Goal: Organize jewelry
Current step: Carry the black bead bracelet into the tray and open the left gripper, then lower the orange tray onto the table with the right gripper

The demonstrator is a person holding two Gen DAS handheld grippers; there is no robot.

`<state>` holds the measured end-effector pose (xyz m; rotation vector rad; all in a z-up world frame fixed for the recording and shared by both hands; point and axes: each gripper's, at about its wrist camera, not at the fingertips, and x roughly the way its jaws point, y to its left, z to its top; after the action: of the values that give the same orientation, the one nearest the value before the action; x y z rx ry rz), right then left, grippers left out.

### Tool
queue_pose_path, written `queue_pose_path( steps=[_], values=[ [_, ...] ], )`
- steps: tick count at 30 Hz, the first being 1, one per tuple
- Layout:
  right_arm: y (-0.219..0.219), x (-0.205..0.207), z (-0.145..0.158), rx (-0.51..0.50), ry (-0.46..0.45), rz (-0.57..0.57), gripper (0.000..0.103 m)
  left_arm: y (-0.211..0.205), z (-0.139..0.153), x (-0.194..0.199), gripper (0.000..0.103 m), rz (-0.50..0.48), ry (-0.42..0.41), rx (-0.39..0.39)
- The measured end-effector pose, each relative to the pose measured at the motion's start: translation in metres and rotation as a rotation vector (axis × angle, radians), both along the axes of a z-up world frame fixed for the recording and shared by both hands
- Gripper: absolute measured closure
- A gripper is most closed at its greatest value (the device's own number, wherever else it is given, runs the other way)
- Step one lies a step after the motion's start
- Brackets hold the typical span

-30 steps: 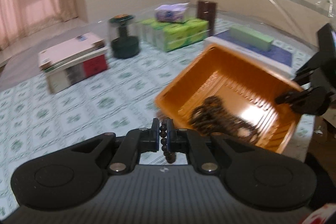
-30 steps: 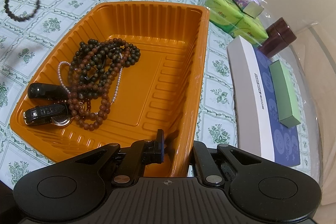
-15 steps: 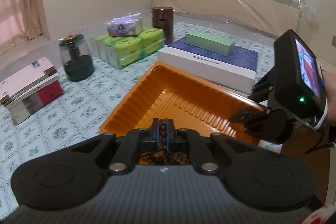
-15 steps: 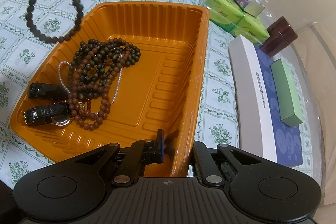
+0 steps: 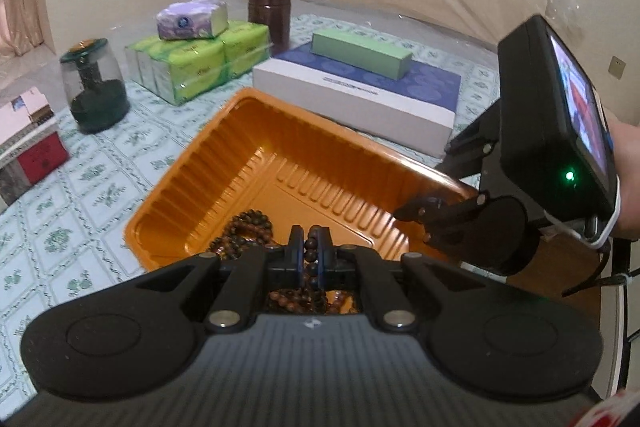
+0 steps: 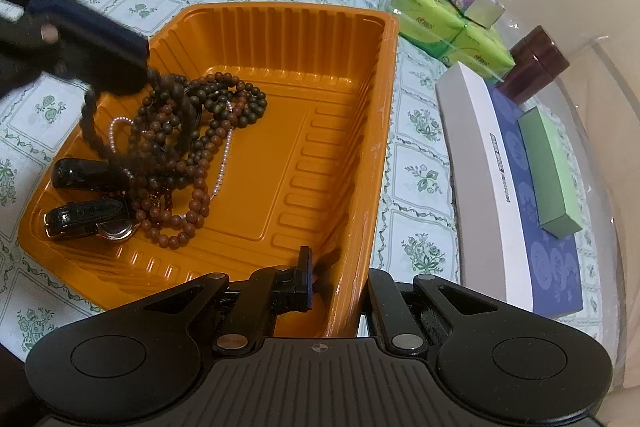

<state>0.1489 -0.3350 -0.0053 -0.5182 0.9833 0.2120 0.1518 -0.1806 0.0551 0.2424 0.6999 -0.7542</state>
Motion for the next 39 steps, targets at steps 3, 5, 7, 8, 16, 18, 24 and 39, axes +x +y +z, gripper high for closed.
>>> queue_pose_path(
  steps=[3,5,7,8,16,18,24,39],
  values=[
    [-0.001,0.0,0.0,0.003,0.001,-0.003,0.096,-0.007,-0.003,0.001,0.096,-0.009,0.002,0.008],
    [0.0,0.0,0.0,0.005,0.001,-0.004,0.096,-0.009,-0.005,0.003,0.092,-0.005,0.004,0.014],
    [-0.001,0.0,0.0,0.007,0.0,-0.005,0.096,-0.006,-0.004,0.005,0.085,0.008,-0.002,0.01],
    [-0.001,0.0,0.0,0.008,0.0,-0.005,0.096,-0.003,-0.003,0.006,0.085,0.018,-0.008,0.009],
    [-0.008,0.001,-0.001,0.04,0.002,-0.013,0.096,0.047,-0.001,0.005,0.08,0.148,-0.045,0.017],
    [-0.013,0.002,-0.003,0.064,0.007,-0.016,0.096,0.061,-0.002,0.001,0.077,0.185,-0.046,0.02],
    [-0.038,0.01,-0.013,0.202,0.056,-0.072,0.096,0.104,-0.011,-0.017,0.076,0.289,-0.036,0.037],
    [-0.103,0.009,-0.022,0.703,0.04,-0.249,0.086,0.178,-0.029,-0.057,0.058,0.548,0.019,-0.058]
  ],
)
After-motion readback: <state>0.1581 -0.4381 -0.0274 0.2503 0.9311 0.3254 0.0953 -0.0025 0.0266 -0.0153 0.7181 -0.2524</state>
